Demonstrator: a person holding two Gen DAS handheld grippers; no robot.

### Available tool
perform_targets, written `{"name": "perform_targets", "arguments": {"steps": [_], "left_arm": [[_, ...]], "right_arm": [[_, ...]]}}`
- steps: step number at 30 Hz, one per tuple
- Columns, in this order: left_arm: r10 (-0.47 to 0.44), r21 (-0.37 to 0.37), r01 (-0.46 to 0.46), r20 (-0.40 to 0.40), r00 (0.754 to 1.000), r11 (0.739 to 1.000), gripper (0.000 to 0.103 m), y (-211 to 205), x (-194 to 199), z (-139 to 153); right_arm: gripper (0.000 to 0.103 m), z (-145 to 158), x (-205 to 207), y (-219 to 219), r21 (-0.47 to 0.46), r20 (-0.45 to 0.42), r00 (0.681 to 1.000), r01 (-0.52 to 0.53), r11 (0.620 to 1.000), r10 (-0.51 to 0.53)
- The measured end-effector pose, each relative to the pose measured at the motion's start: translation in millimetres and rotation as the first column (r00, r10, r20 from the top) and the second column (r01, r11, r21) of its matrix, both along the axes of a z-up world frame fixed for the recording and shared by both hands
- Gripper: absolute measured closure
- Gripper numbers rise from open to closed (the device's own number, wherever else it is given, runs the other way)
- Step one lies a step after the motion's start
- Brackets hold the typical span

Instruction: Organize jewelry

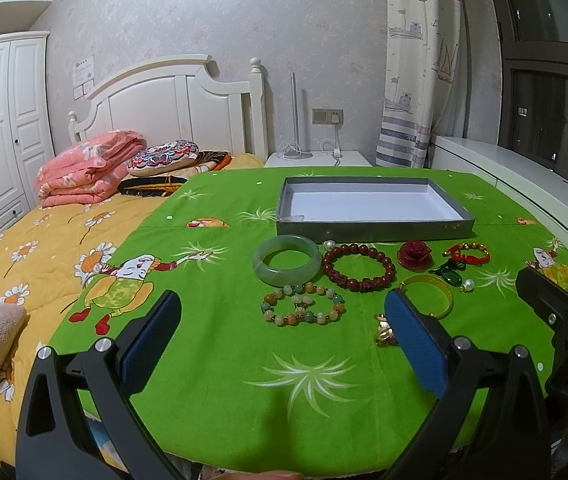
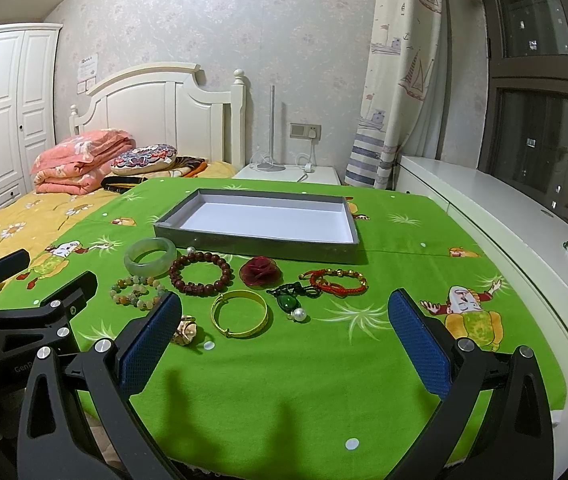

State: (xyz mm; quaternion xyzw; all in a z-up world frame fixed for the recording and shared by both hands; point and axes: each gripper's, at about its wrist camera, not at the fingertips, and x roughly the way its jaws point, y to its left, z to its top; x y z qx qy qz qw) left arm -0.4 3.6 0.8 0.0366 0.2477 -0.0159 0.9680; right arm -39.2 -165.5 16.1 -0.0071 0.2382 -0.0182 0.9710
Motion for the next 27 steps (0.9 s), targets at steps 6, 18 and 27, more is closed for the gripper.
{"name": "perform_targets", "arguments": {"steps": [6, 18, 27], "left_arm": [[0.000, 0.000, 0.000, -0.001, 1.000, 1.000, 0.004, 0.1, 0.3, 0.1], [-0.001, -0.008, 0.001, -0.014, 1.000, 1.000, 0.004, -0.8, 0.4, -2.0], [-0.001, -0.007, 0.000, -0.040, 0.999, 1.000, 0.004, -0.4, 5.3, -7.7]], "right_arm": [[0.006, 5.8, -1.9, 6.9, 0.000, 0.002, 1.000, -0.001, 1.000, 0.001], [0.006, 3.9, -1.5, 6.0, 0.004, 0.001, 1.000, -0.002, 1.000, 0.002], [0.006, -2.1, 2.1, 14.0, 0.009, -0.009, 1.000, -0.005, 1.000, 0.005]]}}
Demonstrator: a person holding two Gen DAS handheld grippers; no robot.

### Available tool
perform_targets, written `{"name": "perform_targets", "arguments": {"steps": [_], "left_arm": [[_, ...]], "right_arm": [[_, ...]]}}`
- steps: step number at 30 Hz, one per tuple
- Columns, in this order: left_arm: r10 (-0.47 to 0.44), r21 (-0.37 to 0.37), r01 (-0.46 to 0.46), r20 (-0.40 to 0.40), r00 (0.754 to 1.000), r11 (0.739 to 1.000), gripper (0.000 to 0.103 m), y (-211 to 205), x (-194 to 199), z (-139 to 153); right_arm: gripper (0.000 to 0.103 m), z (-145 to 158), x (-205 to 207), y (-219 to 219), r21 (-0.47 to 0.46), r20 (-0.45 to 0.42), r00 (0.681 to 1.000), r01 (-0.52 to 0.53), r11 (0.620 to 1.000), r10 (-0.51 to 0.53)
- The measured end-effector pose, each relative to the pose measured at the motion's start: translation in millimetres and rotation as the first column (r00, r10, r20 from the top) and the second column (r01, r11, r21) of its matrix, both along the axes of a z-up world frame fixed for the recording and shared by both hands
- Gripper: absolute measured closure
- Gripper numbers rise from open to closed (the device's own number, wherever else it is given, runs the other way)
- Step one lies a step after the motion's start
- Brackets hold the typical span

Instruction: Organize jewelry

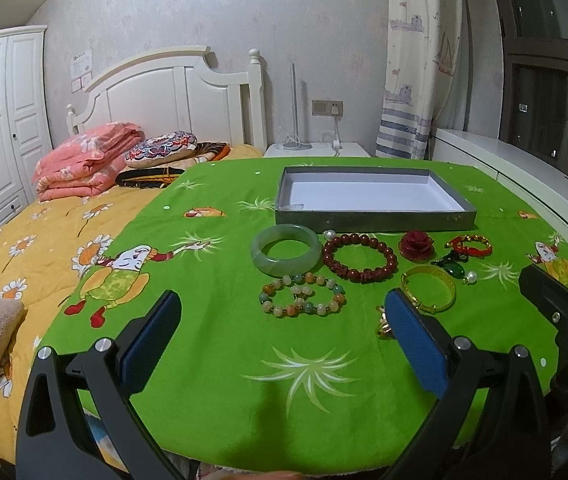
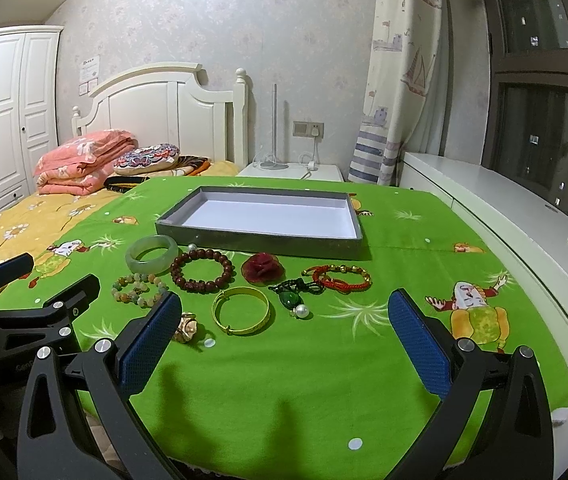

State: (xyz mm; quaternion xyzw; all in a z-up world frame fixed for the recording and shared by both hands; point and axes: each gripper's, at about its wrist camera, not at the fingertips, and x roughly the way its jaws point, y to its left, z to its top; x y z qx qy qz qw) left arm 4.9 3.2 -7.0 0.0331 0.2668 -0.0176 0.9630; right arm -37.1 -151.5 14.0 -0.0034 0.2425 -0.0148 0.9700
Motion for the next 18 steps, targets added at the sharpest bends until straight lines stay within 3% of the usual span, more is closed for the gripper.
{"name": "perform_targets", "arguments": {"steps": [18], "left_arm": [[-0.016, -0.024, 0.015, -0.033, 0.999, 1.000, 0.004, 6.5, 6.8, -12.2]], "right_arm": [[0.006, -20.8, 11.7, -13.5, 0.038, -0.059, 0.998, -0.008, 0.999, 0.010]]}}
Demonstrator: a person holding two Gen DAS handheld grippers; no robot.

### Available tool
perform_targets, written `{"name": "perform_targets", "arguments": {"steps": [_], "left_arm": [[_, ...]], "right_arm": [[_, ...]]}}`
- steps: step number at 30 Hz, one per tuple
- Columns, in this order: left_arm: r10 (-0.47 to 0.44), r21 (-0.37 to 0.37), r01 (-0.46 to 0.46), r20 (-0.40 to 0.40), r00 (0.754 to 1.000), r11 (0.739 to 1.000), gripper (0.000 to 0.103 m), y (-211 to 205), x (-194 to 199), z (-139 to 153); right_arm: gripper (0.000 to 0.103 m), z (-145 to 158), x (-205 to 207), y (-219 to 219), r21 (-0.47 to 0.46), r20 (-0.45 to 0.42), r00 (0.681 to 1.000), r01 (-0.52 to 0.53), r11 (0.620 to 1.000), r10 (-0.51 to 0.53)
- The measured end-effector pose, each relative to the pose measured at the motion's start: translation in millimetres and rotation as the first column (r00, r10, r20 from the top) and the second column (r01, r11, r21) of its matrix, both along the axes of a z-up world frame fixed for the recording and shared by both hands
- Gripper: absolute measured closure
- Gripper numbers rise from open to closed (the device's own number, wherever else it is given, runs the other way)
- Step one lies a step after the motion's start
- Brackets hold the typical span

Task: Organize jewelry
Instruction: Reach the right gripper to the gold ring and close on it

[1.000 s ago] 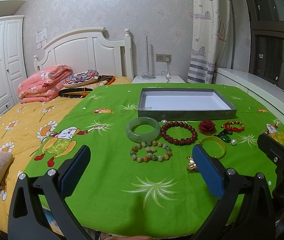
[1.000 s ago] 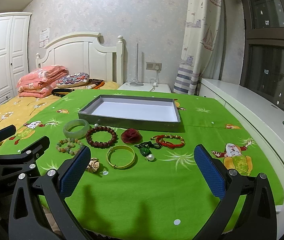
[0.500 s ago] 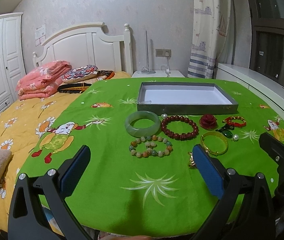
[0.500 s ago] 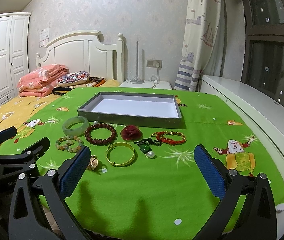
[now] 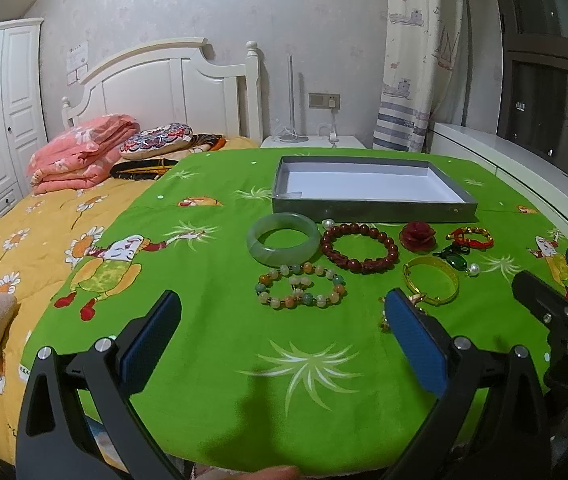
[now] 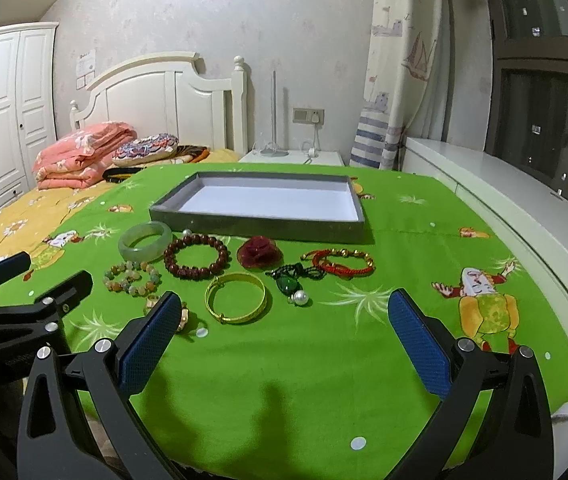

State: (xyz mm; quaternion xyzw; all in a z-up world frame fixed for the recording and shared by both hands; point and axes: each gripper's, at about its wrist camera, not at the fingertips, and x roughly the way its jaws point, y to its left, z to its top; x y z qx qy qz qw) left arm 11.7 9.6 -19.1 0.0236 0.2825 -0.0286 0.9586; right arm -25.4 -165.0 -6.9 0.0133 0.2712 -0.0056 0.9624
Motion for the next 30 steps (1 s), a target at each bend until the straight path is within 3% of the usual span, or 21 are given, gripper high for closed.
{"name": "perform_targets", "arguments": {"steps": [6, 10, 15, 20, 25, 30], "left_arm": [[-0.018, -0.003, 0.018, -0.083, 0.996, 1.000, 0.004, -0.5, 8.4, -10.4], [-0.043, -0.047, 0.035, -0.171, 0.984, 0.998, 0.004, 6.7, 22.7, -18.4], [-0.010, -0.012, 0.008, -0.205, 0.979, 1.000, 0.004, 14.2, 34.0, -31.6], [-0.011, 0.077, 0.022, -0.149, 0.989, 0.997, 0.004, 10.7, 32.0, -33.4], [-0.014, 0.066, 0.026, -0.173, 0.985, 0.998, 0.004, 17.9, 37.7, -32.3], [-0.016, 0.046, 0.025, -0.190, 0.982, 0.999, 0.004, 29.4, 42.8, -31.2]], "right_arm": [[0.006, -12.7, 10.9, -12.5, 0.038, -0.060, 0.998, -0.006, 0.999, 0.008], [0.007, -18.7, 18.0, -26.5, 0.081, -0.088, 0.996, 0.012, 0.997, -0.005], [0.019, -29.0, 30.2, -36.0, 0.113, -0.149, 0.989, 0.027, 0.993, -0.010], [0.028, -39.9, 33.3, -6.4, 0.099, -0.182, 0.977, -0.092, 0.991, 0.109], [0.028, -38.9, 30.8, 29.8, 0.083, -0.171, 0.953, -0.240, 0.967, 0.251], [0.030, -41.9, 41.6, 58.4, 0.039, -0.194, 0.929, -0.312, 0.949, 0.314]]}}
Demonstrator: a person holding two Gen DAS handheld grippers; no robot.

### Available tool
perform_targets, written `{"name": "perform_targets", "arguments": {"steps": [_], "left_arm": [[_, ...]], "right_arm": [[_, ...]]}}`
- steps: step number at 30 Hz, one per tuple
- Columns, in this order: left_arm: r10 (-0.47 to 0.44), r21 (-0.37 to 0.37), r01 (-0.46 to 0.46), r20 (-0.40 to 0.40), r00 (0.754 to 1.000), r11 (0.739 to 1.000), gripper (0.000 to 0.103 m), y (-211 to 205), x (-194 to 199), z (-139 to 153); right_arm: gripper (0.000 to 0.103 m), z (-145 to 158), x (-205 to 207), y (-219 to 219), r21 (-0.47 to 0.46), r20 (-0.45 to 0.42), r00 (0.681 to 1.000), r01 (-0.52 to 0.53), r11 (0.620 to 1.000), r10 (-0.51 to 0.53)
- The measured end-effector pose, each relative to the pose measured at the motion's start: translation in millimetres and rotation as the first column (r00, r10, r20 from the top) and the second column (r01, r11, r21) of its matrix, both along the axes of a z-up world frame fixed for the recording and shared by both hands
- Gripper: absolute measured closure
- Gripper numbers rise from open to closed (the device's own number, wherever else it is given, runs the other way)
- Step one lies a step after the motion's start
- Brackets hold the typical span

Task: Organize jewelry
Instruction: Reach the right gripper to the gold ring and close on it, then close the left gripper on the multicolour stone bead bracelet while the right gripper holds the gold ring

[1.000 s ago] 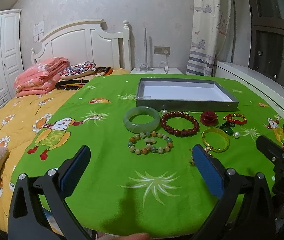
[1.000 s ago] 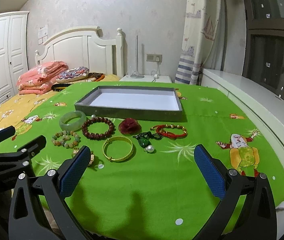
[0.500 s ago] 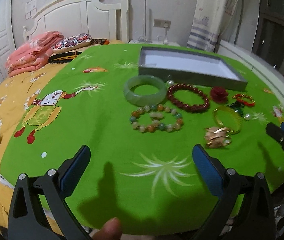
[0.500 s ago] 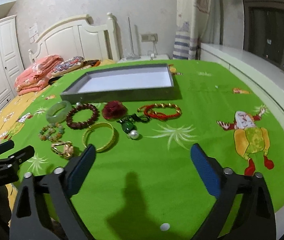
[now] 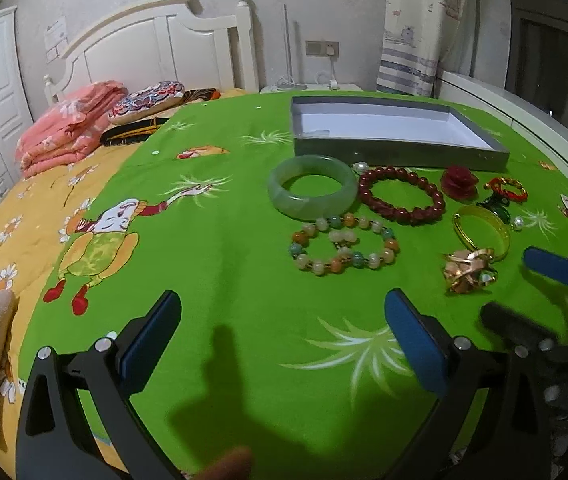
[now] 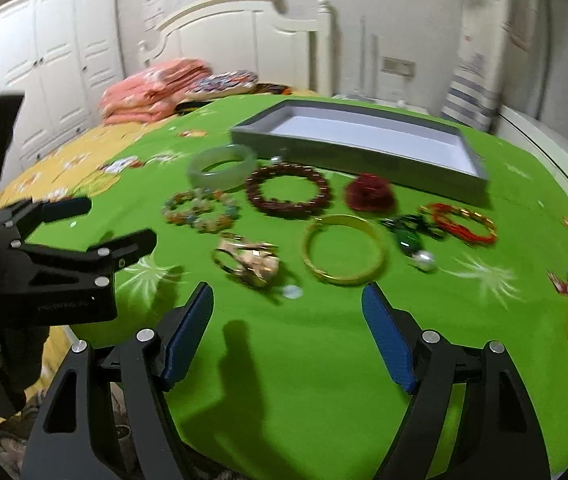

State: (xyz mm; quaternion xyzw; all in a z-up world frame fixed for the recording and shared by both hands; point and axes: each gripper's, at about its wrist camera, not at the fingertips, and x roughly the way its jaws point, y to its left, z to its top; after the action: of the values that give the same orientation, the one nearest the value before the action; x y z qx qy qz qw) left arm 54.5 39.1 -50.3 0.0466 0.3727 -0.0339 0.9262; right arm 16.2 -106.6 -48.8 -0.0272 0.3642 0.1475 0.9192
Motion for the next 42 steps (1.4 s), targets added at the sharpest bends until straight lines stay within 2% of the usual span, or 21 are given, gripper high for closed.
{"name": "perform_targets", "arguments": {"steps": [8, 12, 20, 25, 28, 33, 37, 39, 41, 42], "left_arm": [[0.048, -0.056, -0.052, -0.074, 0.996, 0.997, 0.005, 18.9, 13.5, -6.8], [0.005, -0.069, -0.011, -0.088, 0.996, 0.998, 0.005, 13.1, 24.6, -5.0], [-0.052, -0.106, 0.037, -0.148, 0.988, 0.994, 0.004, -19.1, 53.9, -15.4], [-0.040, -0.041, 0.034, -0.161, 0.986, 0.999, 0.004, -40.0, 69.2, -21.3], [-0.029, -0.039, 0.022, -0.173, 0.984, 0.999, 0.003, -40.0, 75.4, -21.9], [-0.080, -0.040, 0.074, -0.168, 0.982, 0.996, 0.003, -35.4, 73.8, -22.9], [-0.080, -0.039, 0.074, -0.167, 0.983, 0.996, 0.005, -33.8, 69.6, -22.8], [-0.085, -0.040, 0.080, -0.160, 0.983, 0.996, 0.015, -35.3, 66.4, -20.6], [-0.104, -0.039, 0.100, -0.140, 0.985, 0.994, 0.046, -39.6, 61.6, -16.5], [-0.114, -0.040, 0.110, -0.131, 0.985, 0.993, 0.055, -41.7, 58.3, -14.9]], "right_arm": [[0.037, -5.3, 24.5, 29.6, -0.064, -0.057, 0.998, -0.032, 0.997, 0.029], [0.061, -6.0, 33.8, 28.2, -0.059, -0.065, 0.998, -0.023, 0.998, 0.019], [0.061, -6.5, 23.3, -0.9, -0.008, -0.057, 0.998, 0.021, 1.000, -0.021], [0.061, -2.8, 19.1, -11.7, 0.014, -0.036, 0.999, 0.039, 0.999, -0.038], [0.061, -0.7, 17.7, -15.5, 0.021, -0.021, 0.999, 0.045, 0.999, -0.044], [0.061, 0.3, 13.5, -22.4, 0.034, -0.008, 0.999, 0.050, 0.998, -0.050], [0.061, -0.2, 12.2, -27.9, 0.047, -0.008, 0.998, 0.061, 0.997, -0.061], [0.061, 0.1, 11.7, -28.8, 0.047, -0.007, 0.998, 0.061, 0.997, -0.061], [0.061, 0.2, 11.1, -29.0, 0.045, -0.005, 0.998, 0.060, 0.997, -0.060], [0.061, 0.6, 11.0, -28.8, 0.043, -0.004, 0.998, 0.059, 0.997, -0.059]]}}
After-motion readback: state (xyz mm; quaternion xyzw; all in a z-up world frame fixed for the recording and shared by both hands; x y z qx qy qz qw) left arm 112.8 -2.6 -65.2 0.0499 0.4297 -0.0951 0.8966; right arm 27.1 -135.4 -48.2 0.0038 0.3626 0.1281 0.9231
